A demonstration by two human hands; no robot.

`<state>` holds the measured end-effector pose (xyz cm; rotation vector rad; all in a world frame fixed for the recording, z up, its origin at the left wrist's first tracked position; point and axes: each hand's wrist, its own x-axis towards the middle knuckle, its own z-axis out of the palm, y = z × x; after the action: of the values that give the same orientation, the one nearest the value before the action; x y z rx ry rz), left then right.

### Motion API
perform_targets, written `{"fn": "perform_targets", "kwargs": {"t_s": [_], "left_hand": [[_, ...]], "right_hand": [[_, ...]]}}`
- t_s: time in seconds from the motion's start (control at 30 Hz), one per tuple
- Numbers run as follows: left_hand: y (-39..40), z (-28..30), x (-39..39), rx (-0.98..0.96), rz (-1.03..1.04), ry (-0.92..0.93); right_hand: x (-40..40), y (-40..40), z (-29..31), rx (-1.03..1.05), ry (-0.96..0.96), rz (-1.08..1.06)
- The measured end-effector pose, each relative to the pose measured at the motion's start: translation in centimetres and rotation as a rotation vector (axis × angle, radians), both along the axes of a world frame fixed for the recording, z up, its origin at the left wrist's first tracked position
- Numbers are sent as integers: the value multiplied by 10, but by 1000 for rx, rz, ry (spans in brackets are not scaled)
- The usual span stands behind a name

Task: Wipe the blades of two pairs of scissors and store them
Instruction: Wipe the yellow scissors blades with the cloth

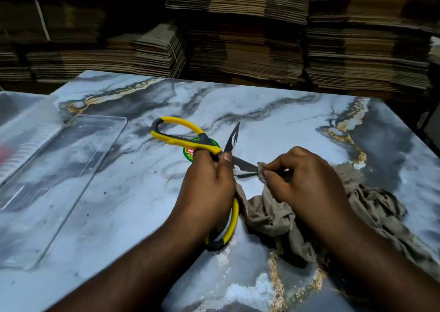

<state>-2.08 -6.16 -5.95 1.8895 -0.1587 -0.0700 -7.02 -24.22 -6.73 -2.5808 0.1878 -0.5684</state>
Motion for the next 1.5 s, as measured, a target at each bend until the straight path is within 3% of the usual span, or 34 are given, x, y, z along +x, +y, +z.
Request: {"fn": "perform_targets", "kwargs": {"t_s": [0.2,0.37,0.47,0.57,0.67,0.8,0.97,1.1,1.2,1.37,1.5], "left_hand": [[-2,-1,1,23,10,-9],[0,0,1,-23,16,35],[2,1,-2,-73,32,53],[3,2,1,-197,60,126],[1,3,3,-195,53,151],[2,5,1,-197,22,161],[6,4,5,-194,-7,156],[3,4,1,-185,-3,133],[5,5,1,-218,-4,139],[3,5,1,-210,-21,130],[5,3,-1,-220,-19,115]], "right_hand": [[2,14,2,97,-132,74],[0,-6,9,-102,17,-7],[-2,-8,9,-206,2,-85],[-7,-15,6,-13,-81,-107],[-13,-15,8,152,-193,-44],[-6,12,-2,82,-146,193],[5,6,-7,115,-129,85],[3,14,-7,80,-136,130],[5,2,-6,77,-84,14],[2,17,-2,65,-195,72],[2,7,-6,54,-78,-23]]}}
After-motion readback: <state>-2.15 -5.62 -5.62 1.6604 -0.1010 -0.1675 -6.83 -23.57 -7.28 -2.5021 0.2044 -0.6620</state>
